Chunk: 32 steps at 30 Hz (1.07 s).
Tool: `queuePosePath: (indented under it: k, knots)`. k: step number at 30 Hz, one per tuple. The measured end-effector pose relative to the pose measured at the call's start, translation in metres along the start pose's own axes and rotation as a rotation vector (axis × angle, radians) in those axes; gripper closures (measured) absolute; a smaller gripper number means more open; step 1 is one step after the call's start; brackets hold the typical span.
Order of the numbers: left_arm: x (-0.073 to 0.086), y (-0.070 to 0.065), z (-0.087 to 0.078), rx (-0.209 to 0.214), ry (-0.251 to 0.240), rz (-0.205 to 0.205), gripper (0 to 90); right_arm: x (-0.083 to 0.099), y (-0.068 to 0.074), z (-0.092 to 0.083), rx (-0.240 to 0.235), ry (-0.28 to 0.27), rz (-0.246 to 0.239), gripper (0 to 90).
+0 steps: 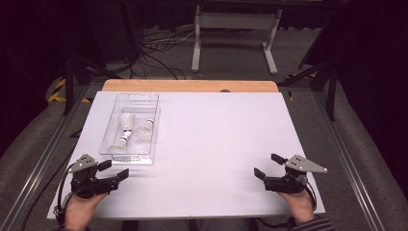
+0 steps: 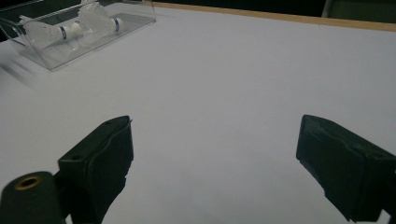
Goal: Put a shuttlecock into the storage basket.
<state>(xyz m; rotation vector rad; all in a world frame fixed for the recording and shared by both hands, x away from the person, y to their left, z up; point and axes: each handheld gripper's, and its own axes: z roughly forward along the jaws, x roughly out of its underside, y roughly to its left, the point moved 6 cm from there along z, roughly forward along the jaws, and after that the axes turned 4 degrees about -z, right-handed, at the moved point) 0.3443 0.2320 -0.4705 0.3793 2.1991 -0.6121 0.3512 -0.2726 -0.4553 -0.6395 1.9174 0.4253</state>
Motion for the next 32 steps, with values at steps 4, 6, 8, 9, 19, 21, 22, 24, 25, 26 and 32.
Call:
queuePosePath:
  k: [4, 6, 8, 9, 19, 21, 22, 24, 25, 26, 32]
  knots:
    - [-0.0001, -0.0003, 0.0000, 0.001, 0.000, 0.001, 19.5, -0.0001, 0.0000, -0.0004, -0.001, -0.002, 0.001, 11.8]
    - [-0.0002, -0.0004, 0.0000, 0.001, 0.001, 0.002, 19.5, -0.0001, 0.0001, -0.0002, -0.001, -0.001, 0.001, 11.8]
    - [-0.0002, -0.0003, 0.0002, 0.001, 0.001, 0.005, 19.4, -0.0001, 0.0002, -0.0002, -0.003, -0.001, 0.002, 11.8]
    - [-0.0003, 0.0000, 0.0003, -0.001, 0.000, 0.007, 19.4, -0.0001, 0.0002, -0.0002, -0.003, -0.002, 0.002, 11.8]
    - [0.0002, -0.0009, 0.0004, 0.005, 0.006, 0.008, 19.3, -0.0001, 0.0000, -0.0003, -0.004, -0.001, 0.002, 11.8]
    - [0.0002, -0.0009, 0.0002, 0.004, 0.004, 0.007, 19.3, -0.0002, 0.0002, -0.0002, -0.005, -0.002, 0.003, 11.8]
    - [0.0002, -0.0010, 0.0000, 0.005, 0.005, 0.008, 19.3, -0.0002, 0.0002, -0.0002, -0.005, -0.002, 0.002, 11.8]
    - [0.0003, -0.0013, 0.0005, 0.003, 0.004, 0.009, 19.3, -0.0002, 0.0000, -0.0003, -0.003, -0.001, 0.003, 11.8]
    - [0.0006, -0.0013, 0.0008, 0.004, 0.011, 0.016, 19.3, -0.0003, 0.0000, -0.0003, -0.003, -0.003, 0.003, 11.8]
    - [0.0010, -0.0017, 0.0013, 0.003, 0.015, 0.013, 19.3, -0.0003, -0.0001, -0.0005, -0.002, -0.003, 0.002, 11.8]
    - [0.0012, -0.0019, 0.0012, 0.004, 0.015, 0.013, 19.3, -0.0004, -0.0001, -0.0006, -0.002, -0.003, 0.002, 11.8]
